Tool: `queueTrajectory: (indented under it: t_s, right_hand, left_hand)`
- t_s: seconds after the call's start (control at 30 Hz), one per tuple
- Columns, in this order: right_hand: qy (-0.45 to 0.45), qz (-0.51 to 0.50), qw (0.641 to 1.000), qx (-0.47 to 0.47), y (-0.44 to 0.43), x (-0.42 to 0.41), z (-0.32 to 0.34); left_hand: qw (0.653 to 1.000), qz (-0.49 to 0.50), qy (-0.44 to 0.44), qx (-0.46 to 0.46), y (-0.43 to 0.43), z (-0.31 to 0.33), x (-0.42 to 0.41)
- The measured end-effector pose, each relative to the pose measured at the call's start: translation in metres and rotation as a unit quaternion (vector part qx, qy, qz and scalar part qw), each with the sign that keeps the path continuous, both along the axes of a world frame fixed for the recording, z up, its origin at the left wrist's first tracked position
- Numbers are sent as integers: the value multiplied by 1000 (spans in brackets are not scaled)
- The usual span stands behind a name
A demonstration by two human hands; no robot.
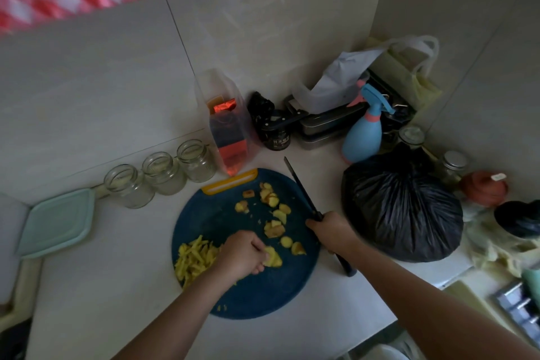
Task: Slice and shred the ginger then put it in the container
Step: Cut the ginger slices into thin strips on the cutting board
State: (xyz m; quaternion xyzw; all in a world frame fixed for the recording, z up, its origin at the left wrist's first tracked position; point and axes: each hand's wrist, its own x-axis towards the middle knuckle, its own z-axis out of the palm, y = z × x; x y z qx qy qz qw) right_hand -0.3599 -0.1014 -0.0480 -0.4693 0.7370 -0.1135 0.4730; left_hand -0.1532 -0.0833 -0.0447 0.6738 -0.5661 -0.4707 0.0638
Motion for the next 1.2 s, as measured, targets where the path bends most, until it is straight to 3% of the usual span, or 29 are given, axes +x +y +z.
queueTrajectory:
  t_s: [0.2, 0.43, 0.73, 1.2]
  right_hand:
    - [20, 1, 1000, -18, 2, 2, -3]
    - [34, 22, 999, -35, 2, 3, -1]
    - [31, 34, 999, -24, 0, 1, -4]
    - [12, 25, 999, -25, 1, -2, -3]
  left_hand:
    - [994, -44, -60, -80, 10, 9, 4]
    - [973, -176, -44, -143, 4, 17, -1]
    - [944, -261, -74, -189, 15, 4, -5]
    - [941, -249, -104, -203, 16, -1, 2]
